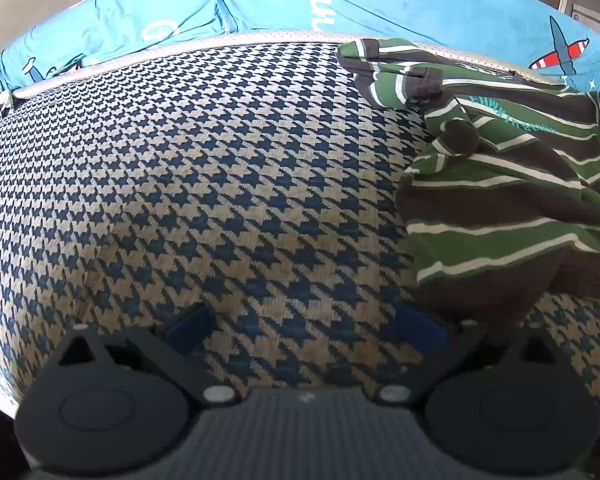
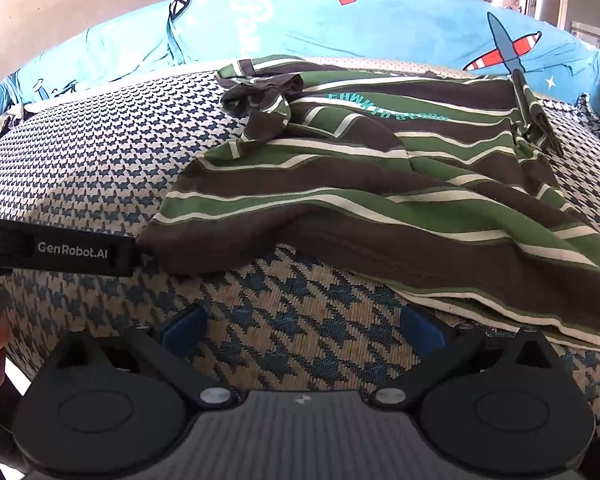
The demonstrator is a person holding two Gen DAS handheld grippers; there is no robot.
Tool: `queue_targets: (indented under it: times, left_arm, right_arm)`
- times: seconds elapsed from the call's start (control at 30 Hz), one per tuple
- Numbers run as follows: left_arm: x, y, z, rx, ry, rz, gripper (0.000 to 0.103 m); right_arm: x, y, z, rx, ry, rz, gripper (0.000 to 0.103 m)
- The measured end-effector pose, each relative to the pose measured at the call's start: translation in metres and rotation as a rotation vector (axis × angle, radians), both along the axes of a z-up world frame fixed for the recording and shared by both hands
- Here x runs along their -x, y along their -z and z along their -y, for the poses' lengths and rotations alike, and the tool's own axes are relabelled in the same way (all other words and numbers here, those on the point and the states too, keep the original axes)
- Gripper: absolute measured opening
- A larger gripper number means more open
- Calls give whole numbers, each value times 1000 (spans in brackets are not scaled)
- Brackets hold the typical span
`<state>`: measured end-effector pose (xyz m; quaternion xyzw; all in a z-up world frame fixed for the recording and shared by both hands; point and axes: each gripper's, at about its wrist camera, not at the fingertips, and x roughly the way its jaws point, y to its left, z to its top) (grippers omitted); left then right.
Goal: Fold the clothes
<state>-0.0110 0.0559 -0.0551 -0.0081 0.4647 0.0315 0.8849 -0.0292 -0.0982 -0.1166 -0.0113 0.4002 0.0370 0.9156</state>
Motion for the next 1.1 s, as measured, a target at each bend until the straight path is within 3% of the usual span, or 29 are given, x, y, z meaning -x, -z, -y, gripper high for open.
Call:
queue_targets:
  times: [0.27, 0.5, 0.7, 1.1]
  left_arm:
    - [-1, -3, -3, -6, 4, 5, 103]
    - [2, -23, -18, -7, -38, 99, 103]
    - [1, -25, -33, -1, -116, 84, 103]
    - [5, -30, -55, 39, -188, 96, 103]
  right_arm:
    - [3, -4, -6, 55, -24, 39, 103]
    - [16, -20, -19, 79, -117, 178, 101]
    - [8, -22, -28, 17, -167, 168, 101]
    - [-13, -12, -67, 47, -321, 189, 71]
